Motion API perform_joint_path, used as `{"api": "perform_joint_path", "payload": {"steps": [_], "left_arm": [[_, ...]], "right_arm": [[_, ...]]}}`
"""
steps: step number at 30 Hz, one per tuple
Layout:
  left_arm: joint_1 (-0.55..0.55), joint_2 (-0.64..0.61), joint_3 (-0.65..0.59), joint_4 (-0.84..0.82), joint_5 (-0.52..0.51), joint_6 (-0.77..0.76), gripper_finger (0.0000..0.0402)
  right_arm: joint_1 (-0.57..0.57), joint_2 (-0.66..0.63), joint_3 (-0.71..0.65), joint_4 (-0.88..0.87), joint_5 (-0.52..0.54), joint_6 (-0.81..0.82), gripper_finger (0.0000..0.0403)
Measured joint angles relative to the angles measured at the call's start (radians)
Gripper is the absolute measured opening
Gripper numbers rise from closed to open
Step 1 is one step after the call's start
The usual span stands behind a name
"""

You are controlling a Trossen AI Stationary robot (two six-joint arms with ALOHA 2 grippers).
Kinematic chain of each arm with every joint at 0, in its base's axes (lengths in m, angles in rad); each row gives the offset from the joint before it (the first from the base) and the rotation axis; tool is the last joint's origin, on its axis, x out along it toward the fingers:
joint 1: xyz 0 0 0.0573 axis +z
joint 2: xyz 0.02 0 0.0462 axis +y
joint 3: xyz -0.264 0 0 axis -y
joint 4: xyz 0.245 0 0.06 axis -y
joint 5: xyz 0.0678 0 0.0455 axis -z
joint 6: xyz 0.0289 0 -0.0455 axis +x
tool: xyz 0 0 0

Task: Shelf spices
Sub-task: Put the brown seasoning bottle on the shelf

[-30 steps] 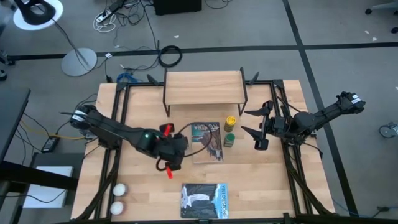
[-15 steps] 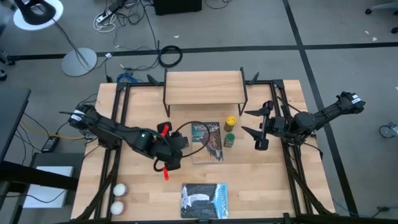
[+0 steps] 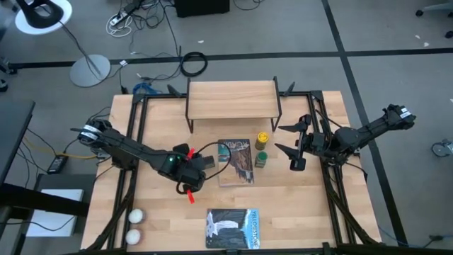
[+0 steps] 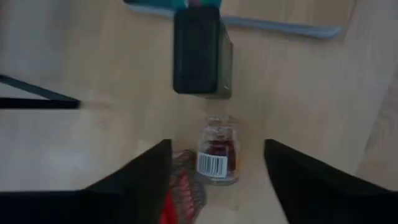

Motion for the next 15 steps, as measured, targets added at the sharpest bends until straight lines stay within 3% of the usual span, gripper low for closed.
{"api": "perform_joint_path", "payload": {"steps": [5,15], "left_arm": [[0.038,0.000,-0.067,0.114,0.113,-0.004,0.0312],[0.100,0.000,-0.156,0.233,0.204,0.030,0.0297]], "right_arm": [[0.000,0.000,0.000,0.000,0.000,0.000,0.0274],[0.000,0.000,0.000,-0.001,0.000,0.000,0.0272]]}}
